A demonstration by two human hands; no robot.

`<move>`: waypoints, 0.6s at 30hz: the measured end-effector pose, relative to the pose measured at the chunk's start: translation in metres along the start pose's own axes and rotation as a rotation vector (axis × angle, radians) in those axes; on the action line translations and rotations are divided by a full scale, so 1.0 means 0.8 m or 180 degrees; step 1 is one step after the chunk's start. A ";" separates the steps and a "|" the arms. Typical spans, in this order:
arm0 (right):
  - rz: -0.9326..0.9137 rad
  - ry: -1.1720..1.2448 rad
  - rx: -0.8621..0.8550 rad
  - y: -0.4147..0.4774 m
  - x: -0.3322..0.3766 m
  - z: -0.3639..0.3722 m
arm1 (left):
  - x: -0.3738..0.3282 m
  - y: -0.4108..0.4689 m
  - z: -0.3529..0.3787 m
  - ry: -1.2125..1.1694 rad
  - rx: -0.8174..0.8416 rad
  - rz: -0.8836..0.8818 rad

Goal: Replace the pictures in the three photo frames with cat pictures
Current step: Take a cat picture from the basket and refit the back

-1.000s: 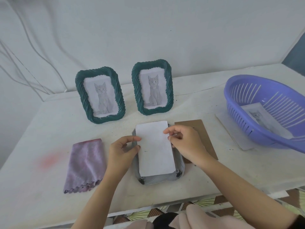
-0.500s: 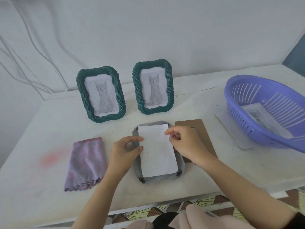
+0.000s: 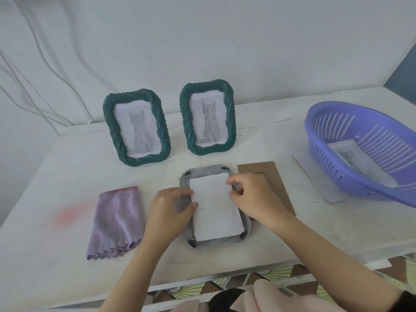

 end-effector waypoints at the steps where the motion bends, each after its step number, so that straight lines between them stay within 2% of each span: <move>1: 0.0019 0.0023 0.0013 0.001 -0.001 0.000 | -0.003 -0.001 -0.002 0.0001 -0.0026 0.0036; 18: 0.0125 0.0064 0.0037 -0.001 -0.010 0.011 | 0.001 -0.004 -0.003 -0.0224 0.0053 0.0033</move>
Point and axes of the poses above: each hand's wrist, its own y-axis towards the middle knuckle, its own z-axis out of the palm, x = y × z, the point moved 10 cm from there along y, towards the middle knuckle, and after that the axes turned 13 degrees about z, right-handed, at the moved point
